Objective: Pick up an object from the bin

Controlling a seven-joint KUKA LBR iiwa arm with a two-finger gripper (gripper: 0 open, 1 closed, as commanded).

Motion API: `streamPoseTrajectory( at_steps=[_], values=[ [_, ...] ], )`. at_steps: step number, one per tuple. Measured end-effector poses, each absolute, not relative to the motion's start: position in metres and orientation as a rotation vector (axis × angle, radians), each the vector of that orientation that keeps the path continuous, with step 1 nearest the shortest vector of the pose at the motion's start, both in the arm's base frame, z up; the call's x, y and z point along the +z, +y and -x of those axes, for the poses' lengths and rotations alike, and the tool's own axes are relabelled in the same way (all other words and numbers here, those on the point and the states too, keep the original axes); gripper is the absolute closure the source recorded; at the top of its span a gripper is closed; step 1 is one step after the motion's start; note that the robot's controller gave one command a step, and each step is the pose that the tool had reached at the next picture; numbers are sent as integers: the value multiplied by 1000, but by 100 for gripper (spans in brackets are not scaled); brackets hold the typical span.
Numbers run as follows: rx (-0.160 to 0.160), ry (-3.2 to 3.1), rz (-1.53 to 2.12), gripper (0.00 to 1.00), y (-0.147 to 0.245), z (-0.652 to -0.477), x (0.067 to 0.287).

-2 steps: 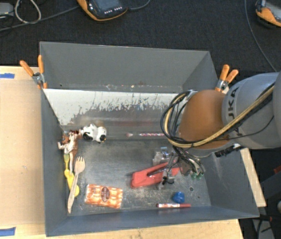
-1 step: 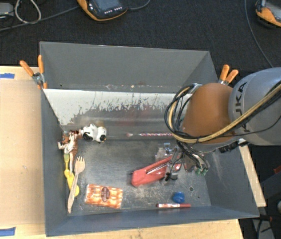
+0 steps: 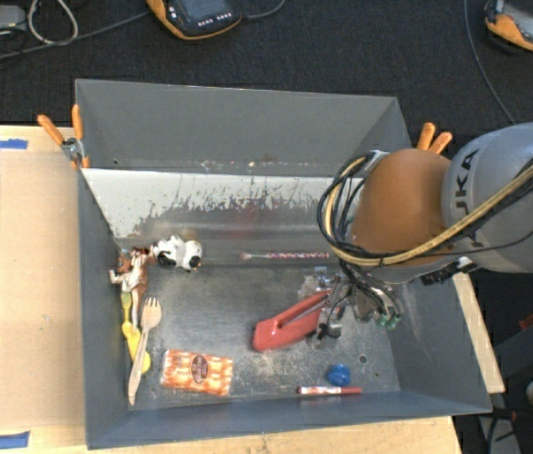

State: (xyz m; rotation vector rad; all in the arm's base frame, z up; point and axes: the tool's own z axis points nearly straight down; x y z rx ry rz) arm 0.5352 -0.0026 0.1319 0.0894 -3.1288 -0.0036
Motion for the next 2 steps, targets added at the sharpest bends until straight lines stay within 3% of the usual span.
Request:
streamPoseTrajectory(
  at_steps=[1, 2],
  values=[
    [-4, -3125, -91, 100, -2, -534, 165],
    [-4, -3120, -92, 100, -2, -533, 214]
  ],
)
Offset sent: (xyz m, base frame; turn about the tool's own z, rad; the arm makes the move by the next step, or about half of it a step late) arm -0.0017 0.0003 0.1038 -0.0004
